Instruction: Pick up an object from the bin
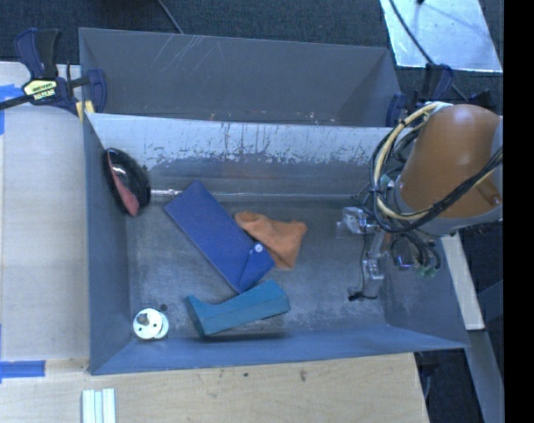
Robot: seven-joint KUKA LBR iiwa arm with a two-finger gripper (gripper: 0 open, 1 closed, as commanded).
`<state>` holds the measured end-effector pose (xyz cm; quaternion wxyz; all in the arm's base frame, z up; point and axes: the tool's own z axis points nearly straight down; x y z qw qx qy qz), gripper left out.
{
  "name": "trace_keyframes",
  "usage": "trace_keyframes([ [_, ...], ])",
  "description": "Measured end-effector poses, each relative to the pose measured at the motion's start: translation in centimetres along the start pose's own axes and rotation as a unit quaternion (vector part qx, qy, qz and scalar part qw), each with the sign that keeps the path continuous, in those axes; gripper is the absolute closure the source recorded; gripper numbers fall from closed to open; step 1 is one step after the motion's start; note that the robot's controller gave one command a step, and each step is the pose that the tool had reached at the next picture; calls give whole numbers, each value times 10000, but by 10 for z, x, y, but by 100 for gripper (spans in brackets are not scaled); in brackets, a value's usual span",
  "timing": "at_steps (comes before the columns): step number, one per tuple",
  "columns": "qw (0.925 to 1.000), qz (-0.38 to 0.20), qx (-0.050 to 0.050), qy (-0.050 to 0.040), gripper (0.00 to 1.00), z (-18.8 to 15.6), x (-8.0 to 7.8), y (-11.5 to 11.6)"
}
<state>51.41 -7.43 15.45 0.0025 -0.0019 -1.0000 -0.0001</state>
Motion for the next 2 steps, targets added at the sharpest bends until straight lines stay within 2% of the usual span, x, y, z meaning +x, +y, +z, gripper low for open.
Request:
trace_keyframes([
  [1, 10000, -11, 5, -39, 0, -4, -1, 0],
  [2, 9999, -106, 18, -54, 0, 11, -36, 38],
])
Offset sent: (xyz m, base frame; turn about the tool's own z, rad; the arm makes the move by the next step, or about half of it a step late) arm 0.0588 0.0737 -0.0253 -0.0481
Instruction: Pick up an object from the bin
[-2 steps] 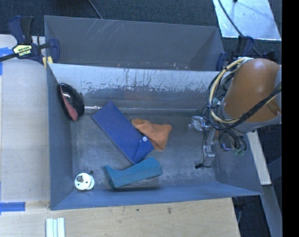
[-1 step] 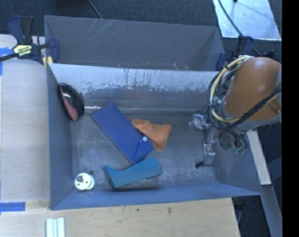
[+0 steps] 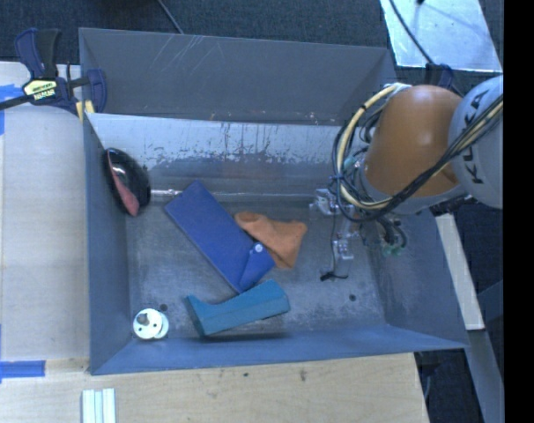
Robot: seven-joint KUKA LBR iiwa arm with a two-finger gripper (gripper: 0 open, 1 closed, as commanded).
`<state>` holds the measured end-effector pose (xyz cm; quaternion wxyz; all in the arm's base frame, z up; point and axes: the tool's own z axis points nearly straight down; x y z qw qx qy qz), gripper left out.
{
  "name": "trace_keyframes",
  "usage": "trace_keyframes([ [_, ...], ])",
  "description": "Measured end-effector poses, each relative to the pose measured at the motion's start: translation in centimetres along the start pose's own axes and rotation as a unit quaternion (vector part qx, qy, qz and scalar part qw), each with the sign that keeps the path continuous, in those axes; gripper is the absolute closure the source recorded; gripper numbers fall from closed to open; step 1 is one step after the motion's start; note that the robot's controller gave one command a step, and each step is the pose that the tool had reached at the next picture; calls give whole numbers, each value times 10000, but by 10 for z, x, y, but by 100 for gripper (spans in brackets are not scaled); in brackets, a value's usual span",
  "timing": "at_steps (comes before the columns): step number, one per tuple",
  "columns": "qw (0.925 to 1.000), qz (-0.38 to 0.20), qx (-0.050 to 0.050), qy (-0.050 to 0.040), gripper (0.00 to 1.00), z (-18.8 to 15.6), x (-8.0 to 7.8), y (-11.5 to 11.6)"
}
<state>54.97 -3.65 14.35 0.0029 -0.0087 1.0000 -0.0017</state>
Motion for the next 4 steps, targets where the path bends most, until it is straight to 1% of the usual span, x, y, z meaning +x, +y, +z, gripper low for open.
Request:
trace_keyframes([
  [1, 10000, -64, -39, -2, 0, 36, -3, 15],
  [2, 10000, -32, -15, 49, 0, 45, -2, 3],
  [3, 9998, -217, -22, 37, 0, -3, -37, -13],
  [4, 9997, -237, 3, -83, 0, -3, -60, -11],
])
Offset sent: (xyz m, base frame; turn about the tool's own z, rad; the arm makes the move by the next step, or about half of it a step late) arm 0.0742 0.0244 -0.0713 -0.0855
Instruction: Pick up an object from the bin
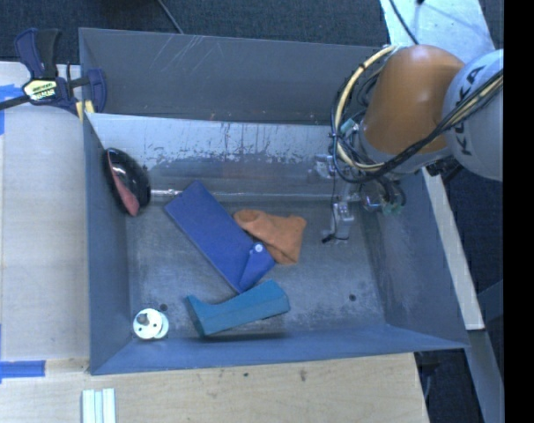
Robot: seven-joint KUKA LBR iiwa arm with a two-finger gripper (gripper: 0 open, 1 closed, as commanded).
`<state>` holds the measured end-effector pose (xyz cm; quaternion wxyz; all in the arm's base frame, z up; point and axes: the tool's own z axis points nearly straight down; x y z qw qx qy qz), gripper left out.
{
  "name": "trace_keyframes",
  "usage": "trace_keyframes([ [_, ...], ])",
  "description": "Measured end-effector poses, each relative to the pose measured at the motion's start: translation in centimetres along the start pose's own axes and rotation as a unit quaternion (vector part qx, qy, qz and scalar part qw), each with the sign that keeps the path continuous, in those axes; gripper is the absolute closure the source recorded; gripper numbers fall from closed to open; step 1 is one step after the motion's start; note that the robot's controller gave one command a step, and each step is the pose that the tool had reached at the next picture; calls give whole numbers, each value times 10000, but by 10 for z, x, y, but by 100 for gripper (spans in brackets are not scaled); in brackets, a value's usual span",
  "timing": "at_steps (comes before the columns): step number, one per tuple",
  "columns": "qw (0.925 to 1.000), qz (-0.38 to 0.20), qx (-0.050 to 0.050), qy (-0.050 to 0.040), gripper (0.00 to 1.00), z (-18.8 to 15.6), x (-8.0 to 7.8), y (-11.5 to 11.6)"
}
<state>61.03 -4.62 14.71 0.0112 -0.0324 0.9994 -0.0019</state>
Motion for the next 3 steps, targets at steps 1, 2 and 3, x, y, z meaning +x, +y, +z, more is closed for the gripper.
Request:
trace_keyframes([
  [1, 9995, 299, -18, 79, 0, 68, 5, 23],
  [2, 9911, 1328, -9, 75, 100, 75, -4, 34],
  [3, 9912, 1321, -7, 77, 100, 76, -4, 34],
])
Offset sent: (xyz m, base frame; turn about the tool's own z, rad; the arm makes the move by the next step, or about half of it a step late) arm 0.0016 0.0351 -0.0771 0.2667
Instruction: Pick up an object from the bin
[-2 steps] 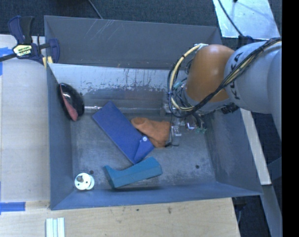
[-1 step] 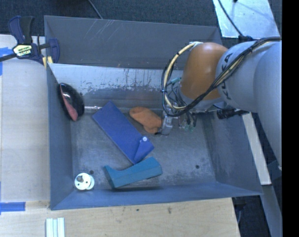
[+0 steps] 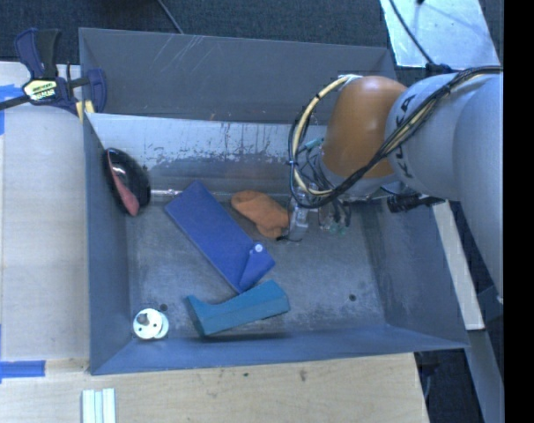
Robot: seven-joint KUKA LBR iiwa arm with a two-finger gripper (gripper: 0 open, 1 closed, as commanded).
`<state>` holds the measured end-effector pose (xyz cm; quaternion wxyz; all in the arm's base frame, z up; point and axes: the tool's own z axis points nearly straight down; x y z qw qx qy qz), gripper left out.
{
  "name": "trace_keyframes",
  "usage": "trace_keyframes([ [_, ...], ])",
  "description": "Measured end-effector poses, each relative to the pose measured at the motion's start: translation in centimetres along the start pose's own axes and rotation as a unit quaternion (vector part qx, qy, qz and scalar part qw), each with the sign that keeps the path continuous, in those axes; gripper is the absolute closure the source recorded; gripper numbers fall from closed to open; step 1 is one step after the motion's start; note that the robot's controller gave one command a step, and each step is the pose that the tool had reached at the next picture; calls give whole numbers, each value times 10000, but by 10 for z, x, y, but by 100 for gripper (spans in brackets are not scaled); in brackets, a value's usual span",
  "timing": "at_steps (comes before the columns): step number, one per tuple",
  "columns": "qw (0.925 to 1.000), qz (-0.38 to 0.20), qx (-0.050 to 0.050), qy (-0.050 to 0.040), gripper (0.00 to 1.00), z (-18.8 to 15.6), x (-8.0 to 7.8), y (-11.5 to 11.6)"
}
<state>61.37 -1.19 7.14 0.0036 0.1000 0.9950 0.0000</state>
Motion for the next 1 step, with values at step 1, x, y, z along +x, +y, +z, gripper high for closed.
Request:
trace_keyframes([
  [1, 9989, -460, 1, -28, 100, -159, 3, -23],
])
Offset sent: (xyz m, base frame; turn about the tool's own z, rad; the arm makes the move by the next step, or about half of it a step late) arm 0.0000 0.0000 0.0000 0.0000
